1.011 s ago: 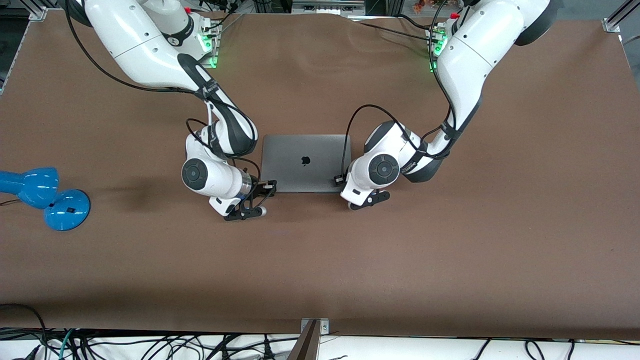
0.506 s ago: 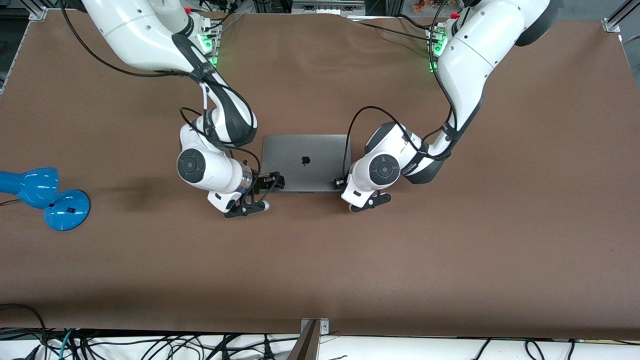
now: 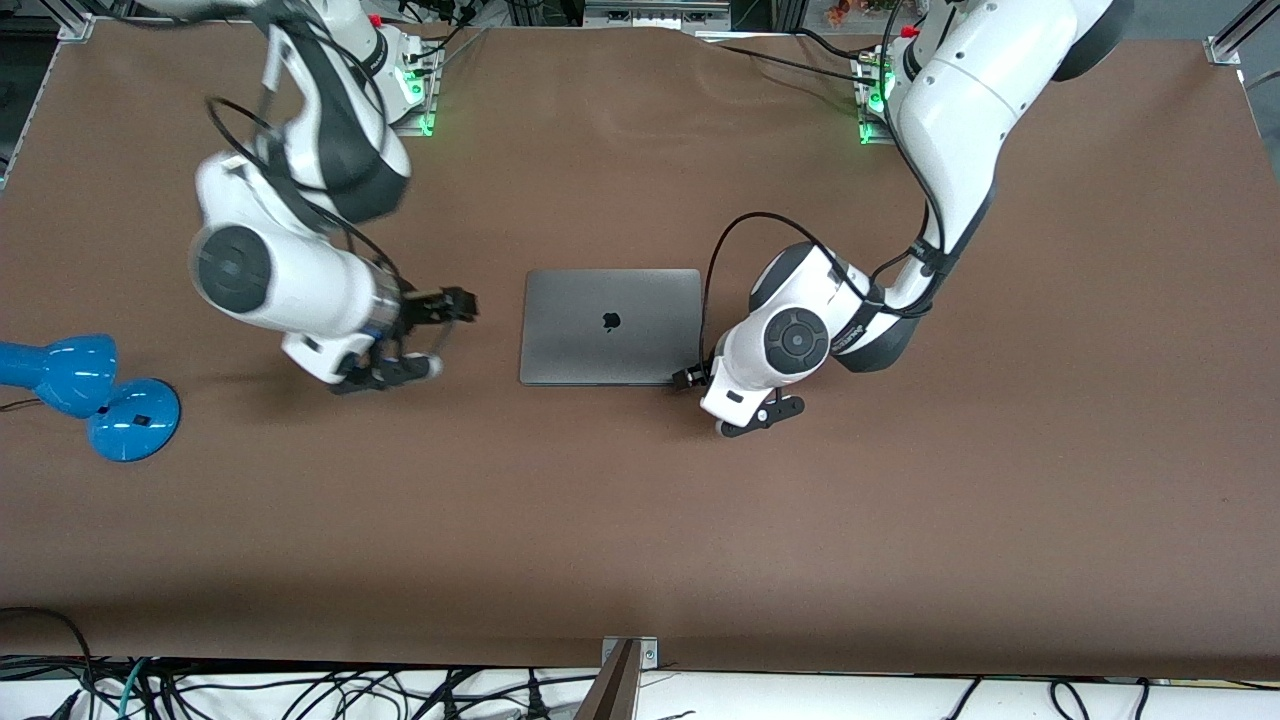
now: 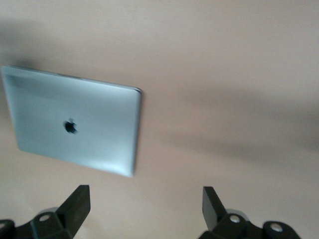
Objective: Close laptop with both arms from behind
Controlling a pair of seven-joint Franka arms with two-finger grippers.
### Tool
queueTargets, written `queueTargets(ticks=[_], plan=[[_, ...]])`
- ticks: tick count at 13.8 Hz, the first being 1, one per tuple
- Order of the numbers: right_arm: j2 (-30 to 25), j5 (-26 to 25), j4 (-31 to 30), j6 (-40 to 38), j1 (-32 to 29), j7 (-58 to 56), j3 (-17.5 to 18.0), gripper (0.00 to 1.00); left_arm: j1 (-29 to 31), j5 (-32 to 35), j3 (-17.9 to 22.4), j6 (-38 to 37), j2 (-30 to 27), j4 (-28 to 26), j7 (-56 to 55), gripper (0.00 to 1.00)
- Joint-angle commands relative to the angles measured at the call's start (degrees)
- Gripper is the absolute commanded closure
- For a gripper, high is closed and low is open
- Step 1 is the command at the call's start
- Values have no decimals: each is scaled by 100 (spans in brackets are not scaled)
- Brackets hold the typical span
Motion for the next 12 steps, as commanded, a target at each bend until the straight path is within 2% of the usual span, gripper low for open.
queueTargets(ticks=[1, 7, 9, 12], plan=[[-545, -570, -136, -588, -58, 19, 36, 0, 169, 110, -51, -655, -594, -72, -3, 0], [-1363, -598, -144, -1063, -506, -70, 18, 0, 424, 57, -51, -1983, -1763, -63, 313, 0], [-1548, -616, -153, -1301, -611, -69, -148, 0, 556, 66, -51, -2264, -2062, -54, 532, 0], [-1733, -581, -197, -1363, -655, -96, -596, 0, 889, 66, -42, -2589, -2502, -54, 1138, 0]])
